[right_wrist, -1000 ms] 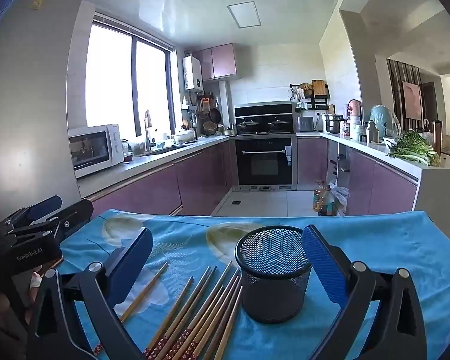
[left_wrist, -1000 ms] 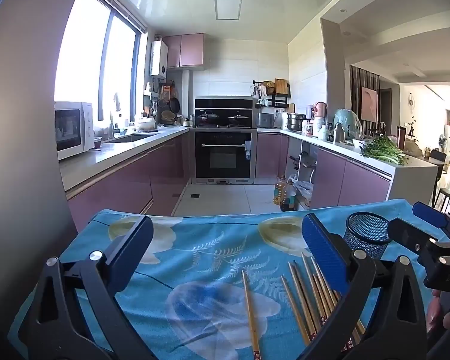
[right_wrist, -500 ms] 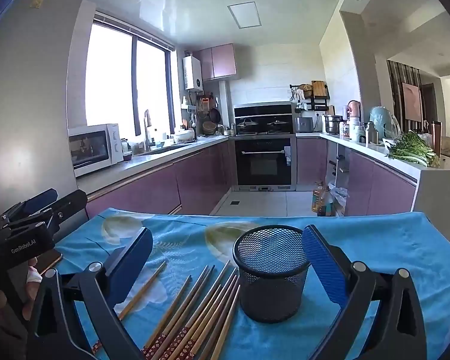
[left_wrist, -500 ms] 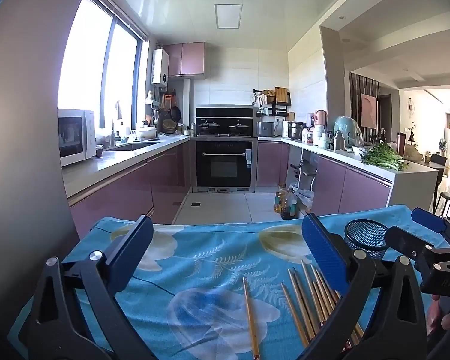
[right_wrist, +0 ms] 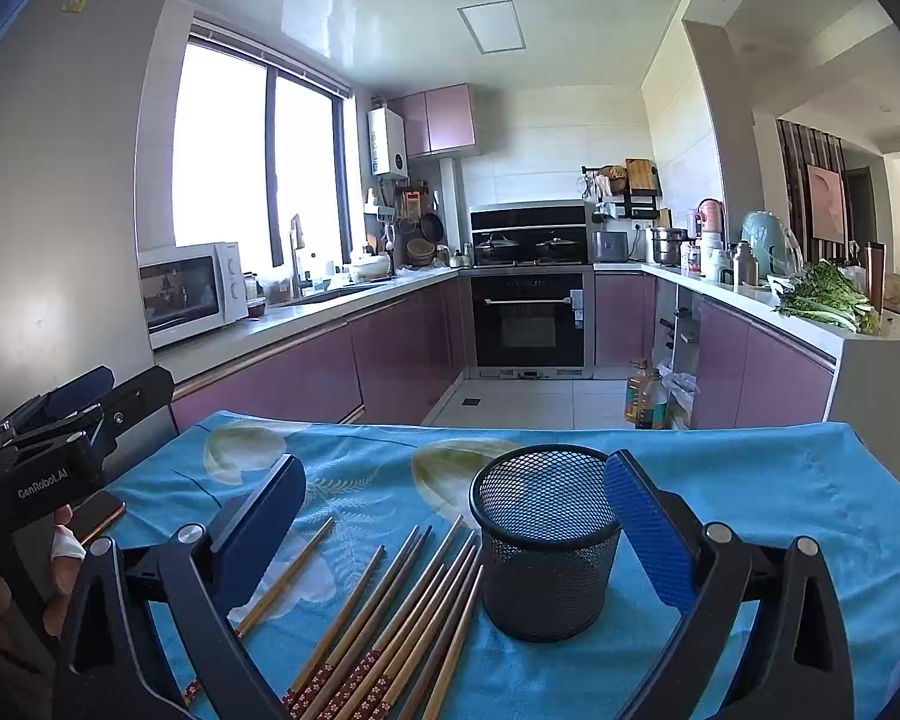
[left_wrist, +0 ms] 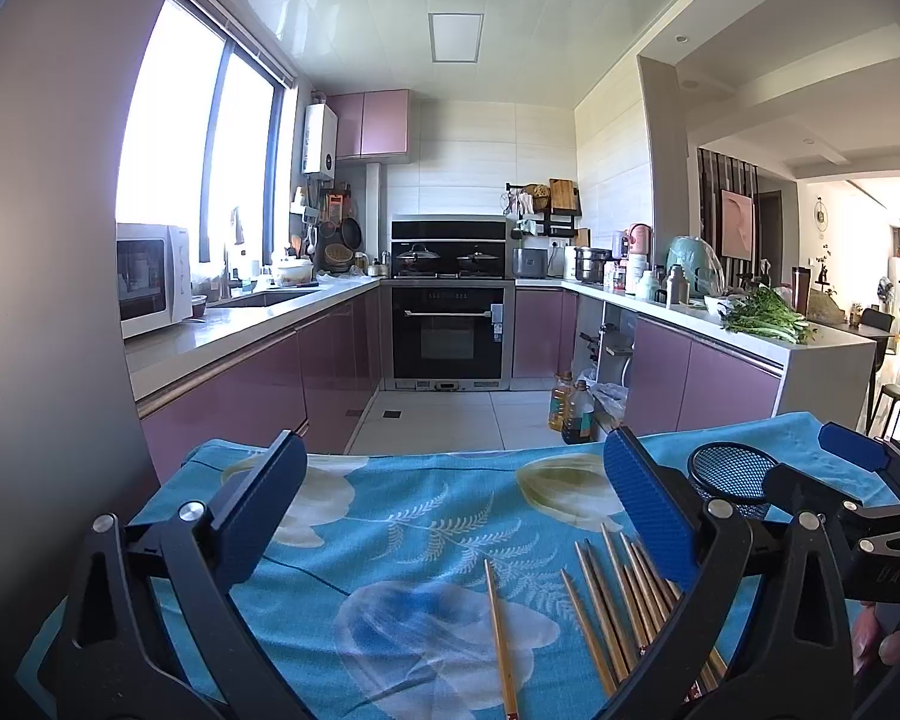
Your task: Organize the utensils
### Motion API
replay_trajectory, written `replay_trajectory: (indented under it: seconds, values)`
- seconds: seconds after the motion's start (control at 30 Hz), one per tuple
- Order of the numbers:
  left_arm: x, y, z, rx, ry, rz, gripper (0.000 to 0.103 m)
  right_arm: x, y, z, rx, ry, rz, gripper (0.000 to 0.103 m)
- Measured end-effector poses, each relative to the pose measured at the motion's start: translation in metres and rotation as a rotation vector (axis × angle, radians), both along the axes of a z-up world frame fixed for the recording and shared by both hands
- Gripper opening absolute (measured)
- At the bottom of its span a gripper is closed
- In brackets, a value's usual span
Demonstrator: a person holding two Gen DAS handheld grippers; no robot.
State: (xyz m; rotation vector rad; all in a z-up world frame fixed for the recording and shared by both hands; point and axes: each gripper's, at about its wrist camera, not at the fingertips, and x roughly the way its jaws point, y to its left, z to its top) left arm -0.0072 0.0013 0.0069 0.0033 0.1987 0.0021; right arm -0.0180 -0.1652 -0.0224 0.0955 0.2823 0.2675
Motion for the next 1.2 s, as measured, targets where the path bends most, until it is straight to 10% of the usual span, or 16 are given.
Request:
replay_trajectory:
  seconds: [1.2]
  values:
    - [0.0058, 0.0010, -0.0063, 0.007, 0.004, -0.007, 0.098, 0.0011, -0.0032, -0.0083, 0.005, 0.012, 0.000, 0.096]
